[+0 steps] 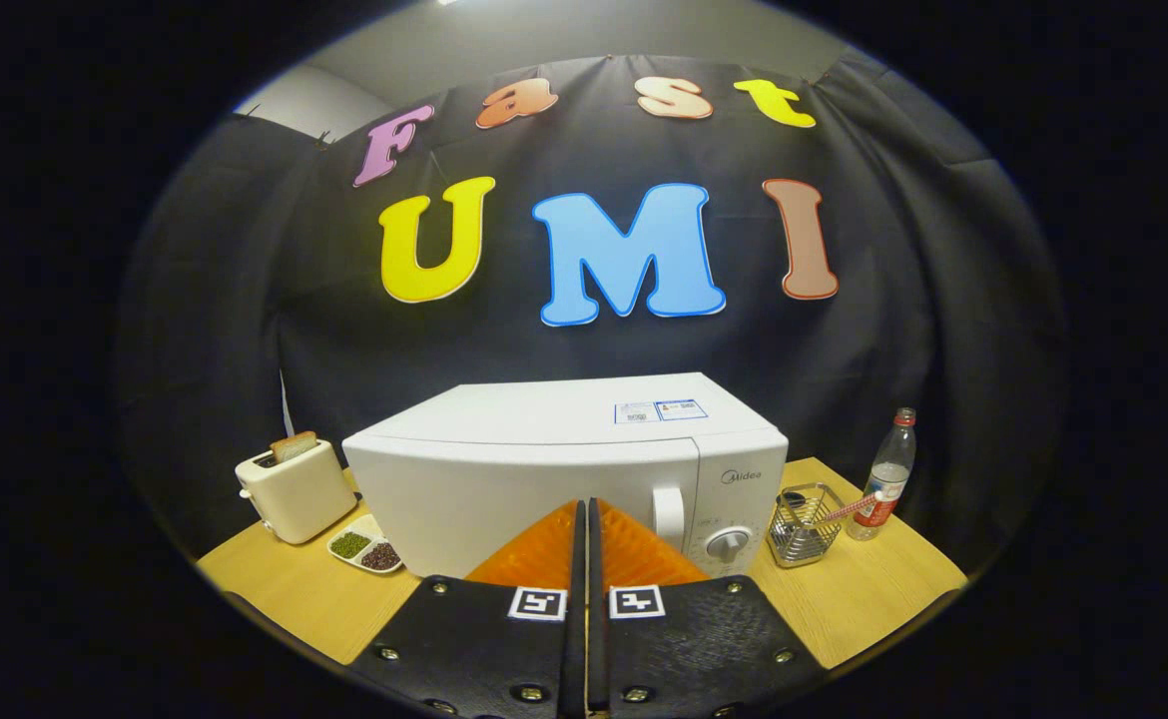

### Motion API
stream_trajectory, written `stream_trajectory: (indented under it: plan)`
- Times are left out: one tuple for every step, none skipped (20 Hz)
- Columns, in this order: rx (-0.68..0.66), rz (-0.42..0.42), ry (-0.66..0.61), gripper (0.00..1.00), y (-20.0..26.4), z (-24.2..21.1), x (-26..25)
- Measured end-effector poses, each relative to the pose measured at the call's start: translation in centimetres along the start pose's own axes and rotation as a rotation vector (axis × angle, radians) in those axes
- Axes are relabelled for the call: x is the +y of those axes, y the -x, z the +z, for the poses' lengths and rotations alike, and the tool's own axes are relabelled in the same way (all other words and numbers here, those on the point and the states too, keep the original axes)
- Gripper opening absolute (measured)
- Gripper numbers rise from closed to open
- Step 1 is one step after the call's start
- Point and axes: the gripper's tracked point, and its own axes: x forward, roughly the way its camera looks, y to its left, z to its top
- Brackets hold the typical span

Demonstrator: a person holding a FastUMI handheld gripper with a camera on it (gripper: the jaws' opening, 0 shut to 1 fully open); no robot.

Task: Open the microwave, put the food inside, and close the microwave door.

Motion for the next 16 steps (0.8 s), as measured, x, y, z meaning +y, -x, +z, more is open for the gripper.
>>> stream_trajectory:
  plan:
    - [-0.008, -0.003, 0.002, 0.01, 0.8, 0.4, 0.0]
    - [-0.012, -0.007, 0.005, 0.01, 1.7, 0.6, -0.1]
    - [-0.017, -0.009, 0.005, 0.01, 2.4, 0.8, -0.1]
    - [-0.023, -0.014, 0.005, 0.01, 3.3, 1.1, -0.2]
    - [-0.028, -0.016, 0.005, 0.01, 4.0, 1.3, -0.3]
    - [-0.033, -0.020, 0.004, 0.01, 4.8, 1.5, -0.3]
    - [-0.039, -0.023, 0.003, 0.01, 5.6, 1.7, -0.4]
    - [-0.047, -0.027, 0.000, 0.01, 6.5, 1.9, -0.4]
    - [-0.052, -0.030, -0.002, 0.01, 7.3, 2.1, -0.4]
    - [-0.059, -0.030, -0.005, 0.01, 8.3, 2.2, -0.4]
    - [-0.065, -0.032, -0.008, 0.01, 9.1, 2.4, -0.4]
    - [-0.073, -0.033, -0.010, 0.01, 10.1, 2.6, -0.5]
    - [-0.079, -0.032, -0.012, 0.01, 11.0, 2.7, -0.4]
    - [-0.087, -0.033, -0.011, 0.01, 12.0, 2.8, -0.5]
    - [-0.092, -0.033, -0.008, 0.01, 12.9, 2.7, -0.5]
    - [-0.097, -0.033, -0.006, 0.01, 13.9, 2.7, -0.5]
